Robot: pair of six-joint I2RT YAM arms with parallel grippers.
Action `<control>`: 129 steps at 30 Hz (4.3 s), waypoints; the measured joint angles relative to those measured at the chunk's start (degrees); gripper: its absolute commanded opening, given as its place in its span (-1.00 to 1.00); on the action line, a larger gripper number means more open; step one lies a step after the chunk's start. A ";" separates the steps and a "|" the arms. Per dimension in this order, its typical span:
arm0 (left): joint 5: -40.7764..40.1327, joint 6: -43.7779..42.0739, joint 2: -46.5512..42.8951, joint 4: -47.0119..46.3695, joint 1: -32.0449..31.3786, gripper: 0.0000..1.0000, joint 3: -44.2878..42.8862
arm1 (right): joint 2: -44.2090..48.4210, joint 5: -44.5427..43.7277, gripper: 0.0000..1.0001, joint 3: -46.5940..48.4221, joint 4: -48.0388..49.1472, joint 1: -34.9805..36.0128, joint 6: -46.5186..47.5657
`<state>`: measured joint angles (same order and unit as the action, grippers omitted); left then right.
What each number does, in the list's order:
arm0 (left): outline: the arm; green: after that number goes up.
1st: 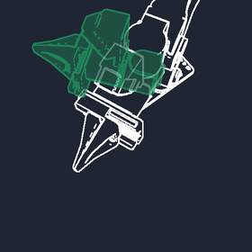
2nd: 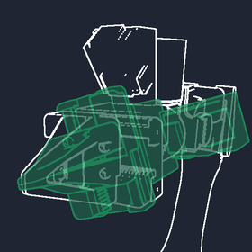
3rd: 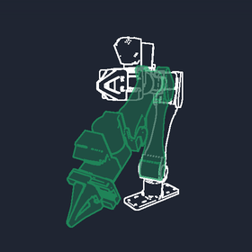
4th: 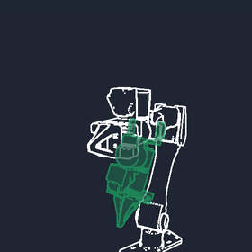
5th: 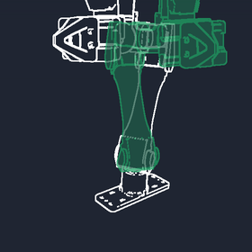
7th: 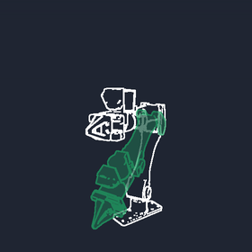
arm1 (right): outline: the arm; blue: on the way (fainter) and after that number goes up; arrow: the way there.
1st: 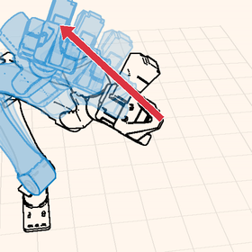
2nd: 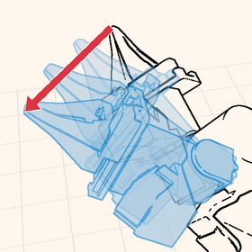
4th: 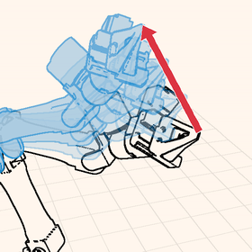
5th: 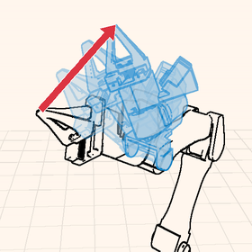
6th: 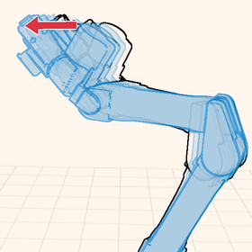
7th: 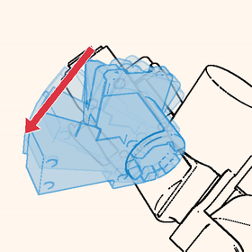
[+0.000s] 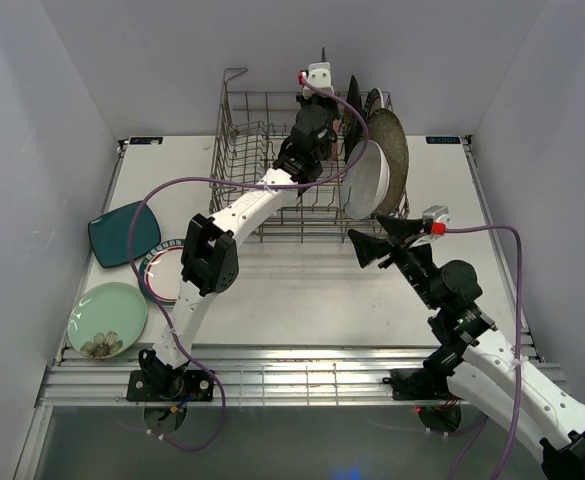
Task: Load the plates into the dish rack
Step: Insert the plate into the dish rack.
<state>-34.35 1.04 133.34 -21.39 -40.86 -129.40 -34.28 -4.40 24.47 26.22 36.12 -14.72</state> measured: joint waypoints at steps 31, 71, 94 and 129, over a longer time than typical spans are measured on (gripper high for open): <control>-2.38 2.91 5.99 3.39 0.66 -1.00 -3.61 | 2.84 -0.09 0.79 -0.42 -2.32 0.00 0.44; 0.11 5.92 14.32 3.43 3.72 -1.00 -11.34 | 1.29 0.07 0.80 -0.68 -2.36 0.00 1.75; 5.70 5.66 11.13 -3.45 4.17 -0.47 0.44 | 1.29 0.72 0.80 -0.68 -2.32 0.00 1.84; 8.17 -2.86 -21.79 -4.55 3.17 0.96 34.23 | 1.18 1.70 0.79 -0.70 -2.21 -0.04 1.64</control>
<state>-26.17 -1.83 111.55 -25.93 -37.69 -95.18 -33.10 -2.70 23.77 24.01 36.07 -13.08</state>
